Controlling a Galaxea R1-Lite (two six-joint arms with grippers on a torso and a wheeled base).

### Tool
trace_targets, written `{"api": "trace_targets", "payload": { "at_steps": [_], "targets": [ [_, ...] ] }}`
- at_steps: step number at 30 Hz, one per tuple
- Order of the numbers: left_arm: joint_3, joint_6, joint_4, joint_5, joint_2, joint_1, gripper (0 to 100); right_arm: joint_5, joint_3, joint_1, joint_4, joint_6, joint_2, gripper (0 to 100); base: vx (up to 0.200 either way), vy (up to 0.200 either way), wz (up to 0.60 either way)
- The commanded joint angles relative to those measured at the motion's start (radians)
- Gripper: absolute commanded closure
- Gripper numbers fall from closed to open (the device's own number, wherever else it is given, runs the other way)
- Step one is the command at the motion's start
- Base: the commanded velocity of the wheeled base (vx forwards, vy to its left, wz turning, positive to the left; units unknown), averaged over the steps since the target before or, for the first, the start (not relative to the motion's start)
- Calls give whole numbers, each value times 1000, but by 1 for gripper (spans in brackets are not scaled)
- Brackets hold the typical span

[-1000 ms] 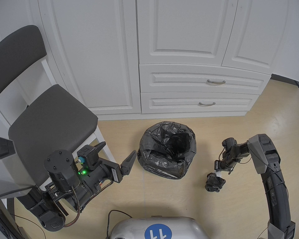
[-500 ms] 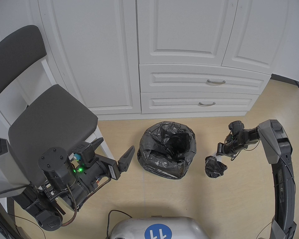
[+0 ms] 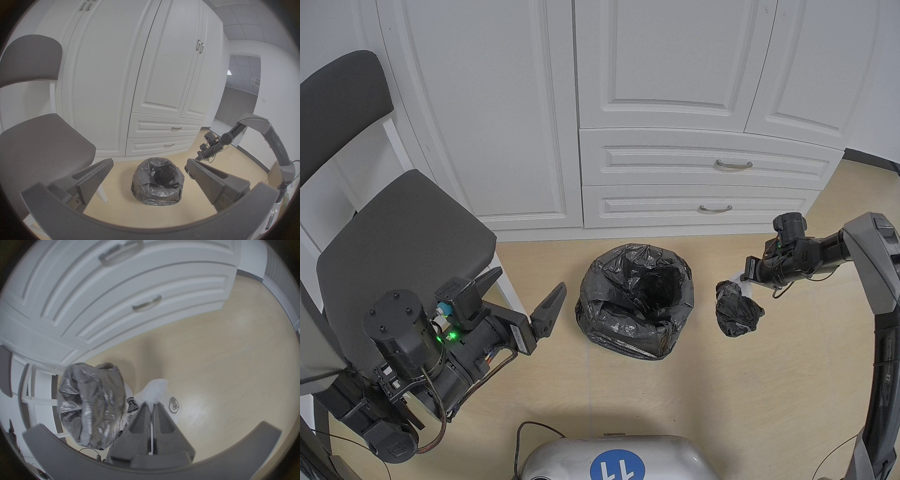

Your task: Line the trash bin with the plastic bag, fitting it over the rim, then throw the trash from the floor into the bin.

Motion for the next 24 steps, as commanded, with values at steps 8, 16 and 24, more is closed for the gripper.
{"api": "trace_targets", "payload": {
  "at_steps": [8, 16, 24],
  "targets": [
    [4, 1, -1, -1, -65, -17, 0, -5, 247, 122, -233, 27, -322, 100, 0, 0, 0],
    [4, 2, -1, -1, -78, -20, 0, -39, 355, 228, -535, 113, -333, 100, 0, 0, 0],
    [7, 9, -1, -1, -78, -20, 0, -137, 411, 354, -817, 119, -218, 100, 0, 0, 0]
  ]
}}
